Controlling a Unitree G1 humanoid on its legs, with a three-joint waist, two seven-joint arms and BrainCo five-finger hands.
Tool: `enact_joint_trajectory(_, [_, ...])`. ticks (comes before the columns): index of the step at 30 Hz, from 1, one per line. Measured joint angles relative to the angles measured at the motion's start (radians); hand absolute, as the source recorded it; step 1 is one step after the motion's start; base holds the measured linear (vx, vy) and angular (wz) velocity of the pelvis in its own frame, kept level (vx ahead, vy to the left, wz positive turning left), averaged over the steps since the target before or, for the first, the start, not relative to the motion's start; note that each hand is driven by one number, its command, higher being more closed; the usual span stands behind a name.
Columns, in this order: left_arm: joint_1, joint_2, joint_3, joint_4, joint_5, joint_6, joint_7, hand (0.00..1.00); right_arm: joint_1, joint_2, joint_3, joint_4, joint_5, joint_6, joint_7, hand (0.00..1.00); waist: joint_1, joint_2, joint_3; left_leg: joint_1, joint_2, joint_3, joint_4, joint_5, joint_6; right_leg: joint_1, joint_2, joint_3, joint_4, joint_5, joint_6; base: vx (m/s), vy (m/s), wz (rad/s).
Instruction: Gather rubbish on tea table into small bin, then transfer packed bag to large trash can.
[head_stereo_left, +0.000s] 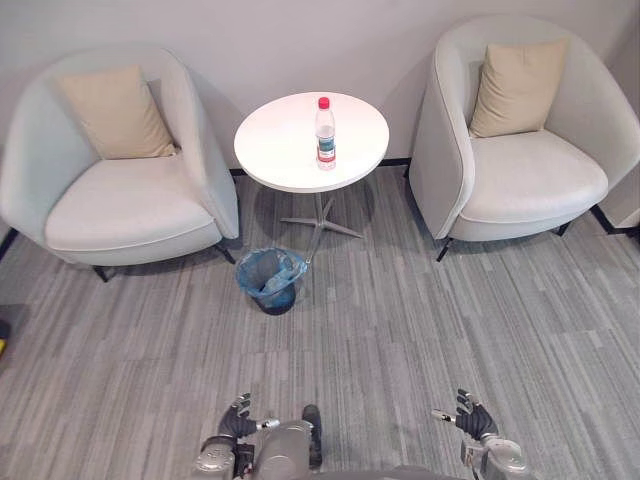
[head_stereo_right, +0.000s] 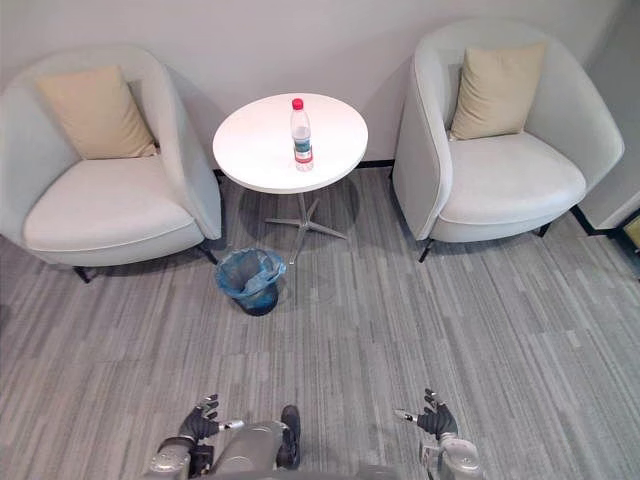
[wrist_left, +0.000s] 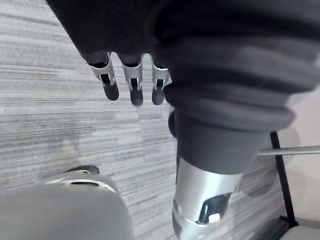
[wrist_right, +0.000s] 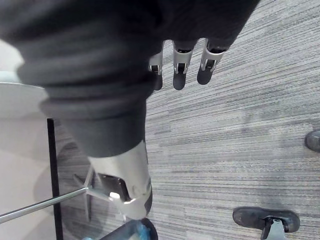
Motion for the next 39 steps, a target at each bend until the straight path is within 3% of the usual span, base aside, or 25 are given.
enact_joint_trajectory(1, [0.002, 0.0, -0.012, 0.0, 0.0, 0.001, 0.0, 0.0, -0.006, 0.001, 0.007, 0.01, -0.014, 0.0, 0.001, 0.0, -0.004, 0.0, 0.001, 0.038, -0.009, 0.009, -0.01, -0.022, 0.011, -0.068, -0.011, 0.029, 0.174, 0.035, 0.142, 0.4, 0.169, -0.12])
enact_joint_trajectory(2, [0.002, 0.003, -0.034, -0.001, 0.0, 0.001, -0.001, 0.0, -0.004, 0.003, 0.029, 0.019, -0.023, 0.0, 0.003, 0.0, -0.006, 0.001, 0.003, 0.086, -0.016, 0.007, -0.008, -0.046, 0.022, -0.126, -0.016, 0.045, 0.342, 0.072, 0.206, 0.41, 0.149, -0.08])
enact_joint_trajectory(3, [-0.001, 0.005, -0.045, -0.001, 0.0, 0.002, 0.0, 0.0, -0.002, 0.005, 0.038, 0.025, -0.024, 0.001, 0.006, 0.0, -0.007, 0.001, 0.005, 0.113, -0.018, 0.007, -0.006, -0.059, 0.033, -0.146, -0.017, 0.044, 0.418, 0.066, 0.199, 0.43, 0.105, 0.07])
enact_joint_trajectory(5, [0.002, 0.007, -0.064, -0.001, -0.001, 0.002, 0.0, 0.0, -0.006, 0.006, 0.05, 0.031, -0.027, 0.001, 0.016, 0.0, -0.023, 0.007, 0.009, 0.198, -0.02, -0.003, -0.016, -0.087, 0.043, -0.214, -0.036, -0.023, 0.535, 0.023, 0.116, 0.45, 0.039, 0.24])
enact_joint_trajectory(6, [-0.004, 0.007, -0.065, -0.001, -0.003, 0.002, 0.0, 0.0, -0.016, 0.004, 0.065, 0.031, -0.029, 0.0, 0.02, 0.0, -0.027, 0.01, 0.01, 0.237, -0.016, -0.011, -0.04, -0.087, 0.042, -0.256, -0.037, -0.063, 0.502, -0.003, 0.065, 0.39, -0.015, 0.22])
enact_joint_trajectory(9, [-0.024, 0.002, -0.062, -0.003, -0.004, 0.002, 0.0, 0.0, -0.044, -0.004, 0.065, 0.032, -0.034, -0.001, 0.02, 0.0, -0.03, 0.037, 0.026, 0.294, 0.024, -0.022, -0.066, -0.09, 0.036, -0.342, -0.008, -0.093, 0.263, -0.013, 0.024, 0.36, -0.097, 0.18])
enact_joint_trajectory(10, [-0.025, 0.003, -0.062, -0.003, -0.004, 0.002, 0.0, 0.0, -0.047, -0.005, 0.065, 0.033, -0.034, -0.002, 0.02, 0.0, -0.031, 0.043, 0.03, 0.304, 0.035, -0.024, -0.07, -0.094, 0.029, -0.351, -0.001, -0.091, 0.198, 0.002, 0.01, 0.33, -0.15, 0.18])
enact_joint_trajectory(11, [-0.019, 0.007, -0.061, -0.002, -0.004, 0.002, 0.0, 0.0, -0.052, -0.005, 0.065, 0.036, -0.034, -0.001, 0.02, 0.0, -0.03, 0.041, 0.029, 0.326, 0.046, -0.03, -0.076, -0.105, -0.002, -0.349, 0.013, -0.073, 0.027, 0.079, 0.004, 0.34, -0.16, 0.3])
enact_joint_trajectory(12, [-0.01, 0.008, -0.057, 0.006, -0.004, 0.002, 0.001, 0.0, -0.039, -0.006, 0.065, 0.044, -0.034, -0.002, 0.02, 0.0, -0.03, 0.032, 0.03, 0.34, 0.04, -0.054, -0.075, -0.129, -0.046, -0.337, 0.011, -0.061, -0.047, 0.234, 0.0, 0.42, -0.204, 0.26])
enact_joint_trajectory(15, [-0.004, -0.019, -0.028, 0.018, -0.01, 0.001, 0.002, 0.0, -0.043, -0.025, 0.06, 0.05, -0.034, 0.0, 0.018, 0.0, -0.029, 0.073, 0.016, 0.339, 0.108, -0.083, -0.047, -0.125, -0.081, -0.317, 0.063, -0.094, -0.058, 0.198, -0.037, 0.38, -0.244, 0.11])
enact_joint_trajectory(16, [-0.008, -0.02, -0.026, 0.02, -0.012, 0.001, 0.002, 0.0, -0.042, -0.024, 0.06, 0.05, -0.034, 0.0, 0.018, 0.0, -0.035, 0.074, 0.016, 0.323, 0.116, -0.093, -0.015, -0.12, -0.09, -0.305, 0.068, -0.107, -0.067, 0.19, -0.043, 0.23, -0.202, 0.38])
enact_joint_trajectory(17, [-0.015, -0.026, -0.022, 0.019, -0.017, 0.001, 0.001, 0.0, -0.031, -0.023, 0.057, 0.053, -0.033, 0.001, 0.018, 0.0, -0.045, 0.078, 0.02, 0.283, 0.14, -0.115, 0.102, -0.112, -0.105, -0.258, 0.078, -0.135, -0.099, 0.178, -0.057, 0.28, -0.245, 0.68])
enact_joint_trajectory(18, [-0.015, -0.035, -0.011, 0.016, -0.017, 0.001, 0.001, 0.0, -0.015, -0.021, 0.057, 0.047, -0.031, 0.001, 0.018, 0.0, -0.055, 0.079, 0.031, 0.224, 0.168, -0.127, 0.277, -0.08, -0.148, -0.183, 0.089, -0.16, -0.139, 0.164, -0.07, 0.27, -0.234, 0.66])
enact_joint_trajectory(19, [-0.012, -0.044, 0.003, 0.012, -0.017, 0.001, 0.001, 0.0, 0.002, -0.019, 0.063, 0.039, -0.028, 0.001, 0.017, 0.0, -0.051, 0.07, 0.038, 0.175, 0.199, -0.121, 0.408, -0.048, -0.154, -0.132, 0.095, -0.174, -0.166, 0.151, -0.087, 0.26, -0.197, 0.45])
enact_joint_trajectory(21, [-0.001, -0.046, 0.003, 0.008, -0.017, 0.002, 0.0, 0.0, 0.016, -0.016, 0.061, 0.037, -0.022, -0.001, 0.012, 0.0, -0.045, 0.075, 0.048, 0.115, 0.251, -0.058, 0.56, -0.059, -0.142, -0.057, 0.105, -0.182, -0.209, 0.142, -0.096, 0.21, -0.105, 0.14])
enact_joint_trajectory(23, [0.0, -0.045, 0.006, -0.001, -0.026, 0.002, 0.0, 0.0, 0.025, -0.017, 0.053, 0.038, -0.02, -0.001, -0.001, 0.0, -0.028, 0.079, 0.053, 0.039, 0.28, 0.021, 0.589, -0.08, -0.111, 0.008, 0.104, -0.178, -0.276, 0.145, -0.102, 0.23, -0.042, -0.01])
enact_joint_trajectory(26, [-0.005, -0.044, 0.011, -0.002, -0.037, 0.001, 0.0, 0.0, 0.023, -0.016, 0.034, 0.038, -0.018, 0.0, -0.001, 0.0, -0.023, 0.078, 0.054, -0.025, 0.218, 0.102, 0.291, -0.07, -0.111, 0.047, 0.06, -0.186, -0.305, 0.142, -0.057, 0.29, 0.119, 0.05])
enact_joint_trajectory(28, [-0.006, -0.046, 0.009, -0.002, -0.037, 0.0, 0.0, 0.0, 0.027, -0.018, 0.013, 0.038, -0.018, 0.0, -0.001, 0.0, -0.026, 0.093, 0.053, -0.017, 0.173, 0.123, 0.053, 0.024, -0.11, 0.063, 0.05, -0.198, -0.306, 0.122, -0.029, 0.31, 0.175, 0.15])
enact_joint_trajectory(29, [-0.003, -0.042, 0.004, 0.001, -0.037, 0.001, 0.0, 0.0, 0.023, -0.019, 0.013, 0.045, -0.017, 0.002, -0.003, 0.0, -0.015, 0.102, 0.052, 0.008, 0.154, 0.117, -0.048, 0.145, -0.035, 0.073, 0.053, -0.187, -0.301, 0.098, -0.007, 0.35, 0.182, 0.09])
enact_joint_trajectory(30, [0.001, -0.027, 0.001, 0.0, -0.037, 0.001, 0.001, 0.0, 0.016, -0.002, 0.018, 0.041, -0.016, 0.001, -0.001, 0.0, -0.004, 0.069, 0.046, 0.035, 0.109, 0.132, -0.096, 0.156, -0.034, 0.083, 0.024, -0.168, -0.318, 0.095, -0.002, 0.34, 0.168, 0.12])
enact_joint_trajectory(32, [-0.015, -0.021, 0.001, 0.0, -0.037, 0.001, 0.0, 0.0, 0.008, 0.003, 0.017, 0.042, -0.016, -0.001, -0.001, 0.0, 0.0, 0.033, 0.048, 0.025, 0.066, 0.125, -0.089, 0.129, -0.004, 0.093, -0.009, -0.17, -0.342, 0.087, 0.013, 0.32, 0.124, 0.32])
enact_joint_trajectory(34, [-0.015, -0.023, 0.001, 0.0, -0.037, 0.001, -0.001, 0.0, -0.005, -0.001, 0.017, 0.044, -0.02, -0.001, -0.001, 0.0, -0.001, 0.029, 0.047, 0.013, 0.052, 0.118, -0.032, 0.072, 0.018, 0.092, -0.029, -0.167, -0.291, 0.08, 0.026, 0.3, 0.119, 0.22])
enact_joint_trajectory(36, [-0.007, -0.021, 0.001, 0.0, -0.037, 0.001, 0.0, 0.0, -0.03, 0.006, 0.027, 0.045, -0.024, -0.003, 0.001, 0.0, 0.005, 0.029, 0.046, 0.074, 0.038, 0.133, -0.034, 0.011, 0.011, 0.002, -0.056, -0.105, -0.028, 0.064, 0.058, 0.29, 0.118, -0.21])
enact_joint_trajectory(38, [0.001, -0.011, -0.017, 0.0, -0.037, 0.002, 0.0, 0.0, -0.033, 0.016, 0.037, 0.045, -0.033, -0.005, 0.001, 0.0, -0.001, 0.018, 0.039, 0.12, 0.012, 0.133, -0.048, -0.016, 0.023, -0.104, -0.089, -0.065, 0.234, 0.078, 0.138, 0.31, 0.094, 0.02])
enact_joint_trajectory(39, [-0.004, -0.004, -0.043, 0.0, -0.037, 0.003, 0.0, 0.0, -0.031, 0.024, 0.037, 0.046, -0.043, -0.005, 0.002, 0.0, -0.005, 0.012, 0.037, 0.146, -0.002, 0.119, -0.046, -0.034, 0.039, -0.153, -0.1, -0.065, 0.346, 0.052, 0.136, 0.32, 0.036, 0.27])
